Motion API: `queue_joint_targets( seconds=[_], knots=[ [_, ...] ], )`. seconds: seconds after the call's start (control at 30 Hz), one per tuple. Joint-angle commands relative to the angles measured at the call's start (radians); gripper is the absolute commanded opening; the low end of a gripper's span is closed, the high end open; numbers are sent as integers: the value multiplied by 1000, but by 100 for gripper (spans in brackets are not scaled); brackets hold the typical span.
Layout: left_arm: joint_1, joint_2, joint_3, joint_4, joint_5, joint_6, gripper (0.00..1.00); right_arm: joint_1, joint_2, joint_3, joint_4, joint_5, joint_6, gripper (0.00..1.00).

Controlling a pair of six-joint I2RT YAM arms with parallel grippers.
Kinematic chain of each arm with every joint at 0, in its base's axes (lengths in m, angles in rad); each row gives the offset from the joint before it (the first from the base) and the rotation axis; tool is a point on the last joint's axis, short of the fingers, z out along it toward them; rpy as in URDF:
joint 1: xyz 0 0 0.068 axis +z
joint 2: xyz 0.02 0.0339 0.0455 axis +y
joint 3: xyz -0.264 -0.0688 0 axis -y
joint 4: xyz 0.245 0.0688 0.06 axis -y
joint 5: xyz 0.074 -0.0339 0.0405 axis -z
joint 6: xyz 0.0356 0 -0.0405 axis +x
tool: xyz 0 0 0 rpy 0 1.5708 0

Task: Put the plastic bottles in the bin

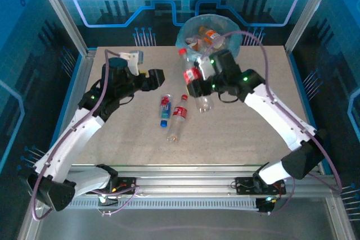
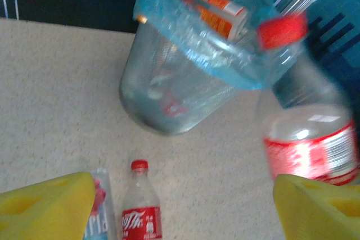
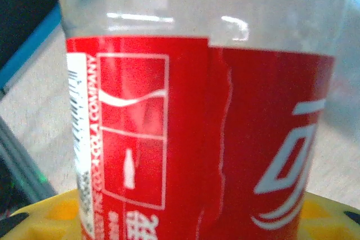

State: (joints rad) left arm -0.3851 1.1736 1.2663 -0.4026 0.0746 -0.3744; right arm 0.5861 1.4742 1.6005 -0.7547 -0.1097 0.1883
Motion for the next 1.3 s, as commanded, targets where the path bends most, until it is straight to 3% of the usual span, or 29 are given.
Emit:
queue_joint_targets(
  seconds=[0.0, 0.13, 0.27, 0.57, 0.83, 1.03, 1.27],
  knots=[
    [6, 46, 86, 32, 16, 38, 84, -37, 57, 179, -52, 111, -144, 54],
    [6, 98, 137, 44, 6, 46, 85, -77, 187, 386, -28, 229, -234, 54],
    [9, 151, 183, 38, 8, 52, 85, -115, 350, 589, -8, 248, -328, 54],
    [8, 212, 225, 23, 0, 64, 85, -121, 725, 1072, -215, 382, -534, 58],
    [12, 233, 220, 9, -3, 71, 85, -157, 726, 1026, -269, 450, -483, 61],
    [12, 246, 218, 1, 4, 70, 86, -179, 713, 992, -258, 460, -488, 82],
    [16, 255, 241, -15, 3, 81, 87, -184, 710, 1014, -236, 426, -483, 78]
  ],
)
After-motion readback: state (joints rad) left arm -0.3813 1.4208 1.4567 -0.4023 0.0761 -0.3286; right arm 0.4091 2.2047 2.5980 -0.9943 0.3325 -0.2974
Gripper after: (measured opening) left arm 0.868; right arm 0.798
